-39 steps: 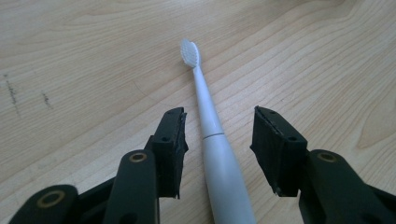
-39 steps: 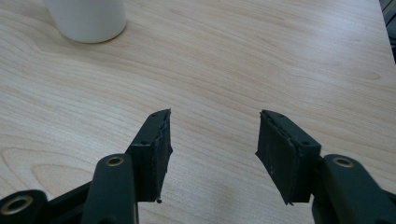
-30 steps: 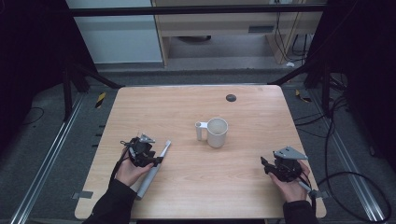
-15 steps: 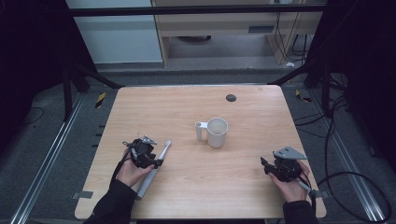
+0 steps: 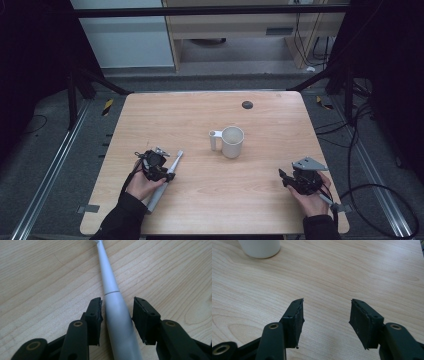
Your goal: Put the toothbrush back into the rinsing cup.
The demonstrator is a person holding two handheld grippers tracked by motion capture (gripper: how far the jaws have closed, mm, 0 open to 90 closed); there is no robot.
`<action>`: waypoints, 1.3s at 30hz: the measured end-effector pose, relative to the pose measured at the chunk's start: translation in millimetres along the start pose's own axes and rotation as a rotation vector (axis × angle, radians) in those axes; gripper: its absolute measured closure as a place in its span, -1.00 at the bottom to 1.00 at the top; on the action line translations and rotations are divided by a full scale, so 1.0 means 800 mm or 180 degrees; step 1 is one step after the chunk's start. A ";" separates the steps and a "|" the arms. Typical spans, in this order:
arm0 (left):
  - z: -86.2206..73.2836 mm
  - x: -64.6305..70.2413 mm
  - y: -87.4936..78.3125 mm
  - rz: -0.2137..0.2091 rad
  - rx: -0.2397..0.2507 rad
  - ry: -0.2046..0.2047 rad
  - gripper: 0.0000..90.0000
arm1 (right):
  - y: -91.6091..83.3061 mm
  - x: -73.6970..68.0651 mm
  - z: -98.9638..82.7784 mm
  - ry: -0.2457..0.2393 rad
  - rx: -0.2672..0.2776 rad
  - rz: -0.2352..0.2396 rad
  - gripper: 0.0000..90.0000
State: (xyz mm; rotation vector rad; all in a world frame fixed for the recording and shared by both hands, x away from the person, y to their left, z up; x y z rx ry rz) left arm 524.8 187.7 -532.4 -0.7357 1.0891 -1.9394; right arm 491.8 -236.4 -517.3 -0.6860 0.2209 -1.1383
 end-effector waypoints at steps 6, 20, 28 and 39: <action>0.000 0.000 0.003 -0.0008 -0.0057 -0.0008 0.36 | 0.001 0.000 0.000 0.0003 -0.0008 -0.0001 -0.01; 0.002 -0.001 0.003 -0.0045 -0.0166 -0.0012 0.47 | 0.000 0.000 0.000 0.0005 -0.0024 0.0009 -0.01; 0.003 -0.001 0.003 -0.0075 -0.0197 0.0049 0.49 | 0.001 0.000 0.000 0.0004 -0.0028 0.0009 -0.01; 0.008 0.001 -0.029 -0.0149 0.0032 0.0053 0.50 | -0.001 0.002 -0.001 0.0012 -0.0024 0.0004 -0.01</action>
Point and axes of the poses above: each handheld gripper's, and its own axes: y roughly forward along the jaws, z roughly out of its top, x roughly to its right, the point moved 7 cm from there along y, roughly forward along the jaws, and after that the axes turned 6 degrees about -y, right-handed, at the moved point
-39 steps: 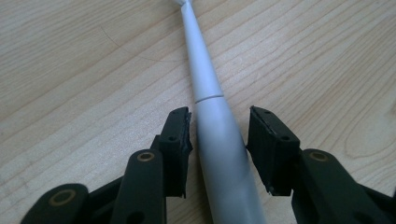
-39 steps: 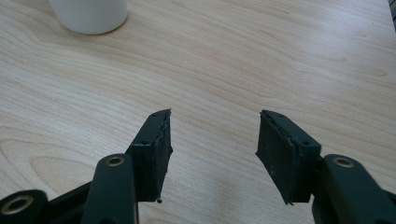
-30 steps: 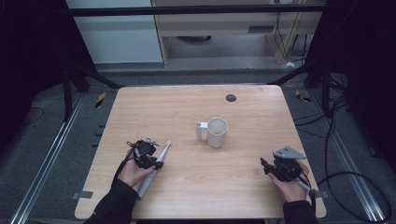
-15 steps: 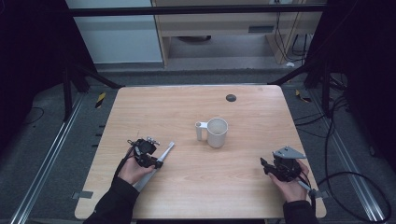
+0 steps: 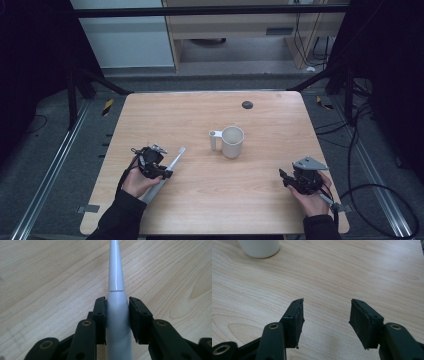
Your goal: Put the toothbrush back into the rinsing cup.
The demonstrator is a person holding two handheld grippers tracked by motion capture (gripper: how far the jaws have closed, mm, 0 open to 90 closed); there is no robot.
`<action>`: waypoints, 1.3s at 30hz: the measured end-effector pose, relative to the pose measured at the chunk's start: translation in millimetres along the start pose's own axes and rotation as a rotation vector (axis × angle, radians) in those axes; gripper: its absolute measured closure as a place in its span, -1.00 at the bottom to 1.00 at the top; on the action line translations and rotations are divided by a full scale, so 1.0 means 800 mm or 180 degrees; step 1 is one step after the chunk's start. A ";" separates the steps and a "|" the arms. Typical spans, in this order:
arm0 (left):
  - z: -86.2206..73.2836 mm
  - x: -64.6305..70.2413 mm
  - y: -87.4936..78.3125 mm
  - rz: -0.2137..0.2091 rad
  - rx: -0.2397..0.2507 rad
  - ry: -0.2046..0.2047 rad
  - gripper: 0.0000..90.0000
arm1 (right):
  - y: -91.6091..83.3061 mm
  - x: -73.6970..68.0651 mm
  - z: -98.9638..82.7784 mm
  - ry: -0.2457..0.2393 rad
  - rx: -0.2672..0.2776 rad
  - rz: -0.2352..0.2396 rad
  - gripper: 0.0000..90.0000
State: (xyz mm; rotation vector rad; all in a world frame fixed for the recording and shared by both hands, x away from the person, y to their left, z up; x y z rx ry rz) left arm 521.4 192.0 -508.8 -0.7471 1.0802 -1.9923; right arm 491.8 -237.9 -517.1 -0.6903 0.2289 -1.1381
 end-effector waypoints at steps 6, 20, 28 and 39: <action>0.002 0.001 -0.021 -0.0023 0.0159 0.0020 0.50 | 0.000 0.000 0.000 0.0008 0.0009 -0.0001 0.00; 0.014 0.001 -0.062 -0.0001 0.0618 -0.0005 0.50 | 0.000 0.000 0.001 0.0011 0.0010 -0.0007 0.01; 0.027 0.004 -0.079 0.0061 0.1026 0.0003 0.50 | -0.001 0.000 0.001 0.0014 0.0014 -0.0016 0.01; 0.050 0.004 -0.097 0.0146 0.1546 -0.0021 0.50 | -0.002 0.002 0.003 0.0037 0.0065 -0.0063 -0.01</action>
Point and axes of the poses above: each handheld gripper's, and its own axes: y roughly forward along the jaws, z roughly out of its top, x roughly to its right, the point moved 7 cm from there along y, roughly forward along the jaws, and after that the axes turned 6 degrees about -y, right-handed, at the moved point
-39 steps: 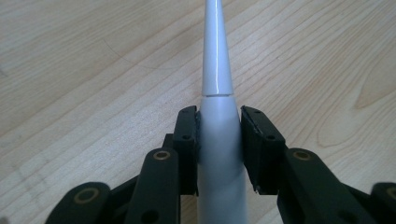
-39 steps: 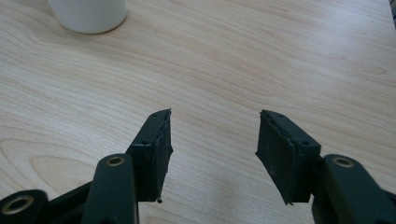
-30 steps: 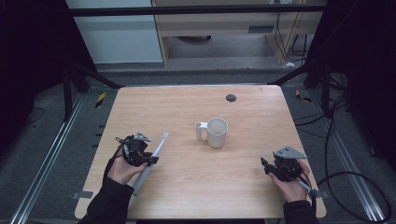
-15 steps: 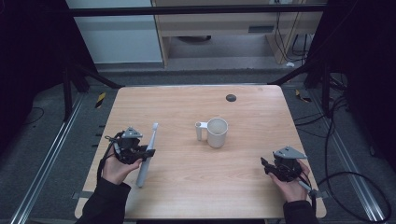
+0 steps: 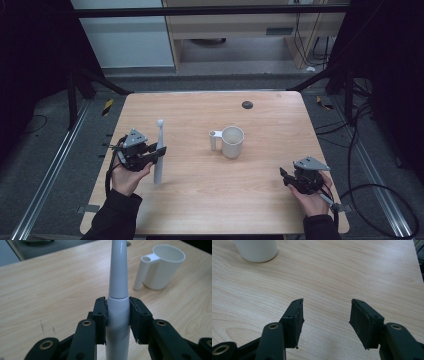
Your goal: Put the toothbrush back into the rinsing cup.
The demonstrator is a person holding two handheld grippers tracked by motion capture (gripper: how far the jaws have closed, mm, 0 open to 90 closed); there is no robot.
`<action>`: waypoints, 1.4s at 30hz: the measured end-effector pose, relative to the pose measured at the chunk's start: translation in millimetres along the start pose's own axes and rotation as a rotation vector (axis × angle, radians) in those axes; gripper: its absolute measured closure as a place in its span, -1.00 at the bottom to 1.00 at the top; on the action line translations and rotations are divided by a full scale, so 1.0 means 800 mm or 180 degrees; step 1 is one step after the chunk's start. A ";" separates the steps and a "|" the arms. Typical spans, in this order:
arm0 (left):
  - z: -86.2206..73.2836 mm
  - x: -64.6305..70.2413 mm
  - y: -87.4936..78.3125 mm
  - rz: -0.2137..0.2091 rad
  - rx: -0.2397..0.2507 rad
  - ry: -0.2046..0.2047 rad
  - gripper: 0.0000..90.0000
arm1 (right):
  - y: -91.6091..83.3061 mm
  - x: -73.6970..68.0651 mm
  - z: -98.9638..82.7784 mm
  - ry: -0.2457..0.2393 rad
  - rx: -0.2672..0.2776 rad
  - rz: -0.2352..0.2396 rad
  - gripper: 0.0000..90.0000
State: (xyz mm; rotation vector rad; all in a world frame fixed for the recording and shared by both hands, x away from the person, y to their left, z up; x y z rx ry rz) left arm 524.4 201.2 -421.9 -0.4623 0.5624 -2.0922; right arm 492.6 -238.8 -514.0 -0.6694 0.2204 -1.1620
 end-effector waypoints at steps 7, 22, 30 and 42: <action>0.019 0.000 0.000 0.0021 0.0233 -0.0073 0.50 | 0.000 0.000 0.000 0.0001 0.0012 -0.0012 -0.02; 0.072 0.015 0.017 -0.0001 0.0655 -0.0187 0.50 | -0.001 0.002 -0.002 0.0018 0.0041 -0.0013 -0.04; 0.096 0.024 0.027 -0.0044 0.0812 -0.0227 0.50 | 0.000 0.002 -0.001 0.0004 0.0043 -0.0022 -0.06; 0.124 0.038 0.042 -0.0143 0.0986 -0.0262 0.50 | 0.000 0.001 -0.001 -0.0009 0.0046 -0.0023 -0.07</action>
Point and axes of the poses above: each handheld gripper's, and its own axes: y roughly forward along the jaws, z roughly out of its top, x roughly to its right, the point moved 7 cm from there along y, roughly forward along the jaws, and after that the axes turned 6 degrees about -y, right-handed, at the moved point
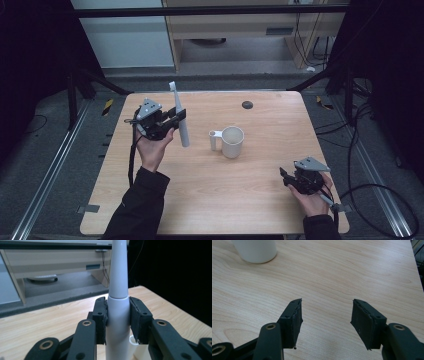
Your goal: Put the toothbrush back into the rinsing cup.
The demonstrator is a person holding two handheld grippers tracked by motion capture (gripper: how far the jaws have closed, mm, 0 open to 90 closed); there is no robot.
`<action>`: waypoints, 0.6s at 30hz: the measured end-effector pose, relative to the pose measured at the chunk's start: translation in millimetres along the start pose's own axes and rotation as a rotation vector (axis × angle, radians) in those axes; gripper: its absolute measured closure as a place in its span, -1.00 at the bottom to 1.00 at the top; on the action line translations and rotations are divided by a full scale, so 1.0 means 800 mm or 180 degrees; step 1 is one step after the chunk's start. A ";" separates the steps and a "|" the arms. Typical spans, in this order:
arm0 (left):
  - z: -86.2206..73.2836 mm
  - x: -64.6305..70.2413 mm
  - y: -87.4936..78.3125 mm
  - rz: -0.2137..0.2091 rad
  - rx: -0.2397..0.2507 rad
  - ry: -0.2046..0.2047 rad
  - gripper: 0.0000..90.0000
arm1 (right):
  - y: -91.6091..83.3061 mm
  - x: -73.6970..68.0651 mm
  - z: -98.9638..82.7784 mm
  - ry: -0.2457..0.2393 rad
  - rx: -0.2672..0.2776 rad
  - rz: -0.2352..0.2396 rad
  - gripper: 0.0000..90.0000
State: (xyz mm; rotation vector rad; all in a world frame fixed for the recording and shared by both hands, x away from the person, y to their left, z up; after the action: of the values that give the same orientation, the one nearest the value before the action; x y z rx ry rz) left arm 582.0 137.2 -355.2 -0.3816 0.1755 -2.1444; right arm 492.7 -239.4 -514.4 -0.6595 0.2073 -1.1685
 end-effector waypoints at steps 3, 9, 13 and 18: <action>0.005 0.005 0.005 -0.0016 0.0028 0.0013 0.50 | 0.000 0.000 0.000 -0.0005 -0.0003 0.0007 -0.07; 0.015 0.015 0.013 -0.0076 0.0089 0.0006 0.50 | 0.001 0.000 -0.001 0.0001 -0.0005 0.0010 -0.07; 0.022 0.024 0.019 -0.0111 0.0138 0.0024 0.50 | 0.001 0.000 -0.001 0.0002 -0.0002 0.0009 -0.07; 0.028 0.035 0.028 -0.0166 0.0160 0.0048 0.50 | 0.001 0.001 -0.001 0.0000 0.0004 0.0010 -0.06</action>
State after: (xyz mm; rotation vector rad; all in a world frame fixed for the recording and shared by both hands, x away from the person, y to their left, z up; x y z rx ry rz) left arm 592.3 101.5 -334.4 -0.3441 0.1211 -2.1990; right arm 493.0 -240.2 -515.2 -0.6579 0.2075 -1.1656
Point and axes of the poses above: each handheld gripper's, and its own axes: y roughly forward along the jaws, z roughly out of its top, x roughly to its right, the point moved 7 cm from there along y, roughly forward along the jaws, and after that the axes turned 6 degrees about -y, right-handed, at the moved point
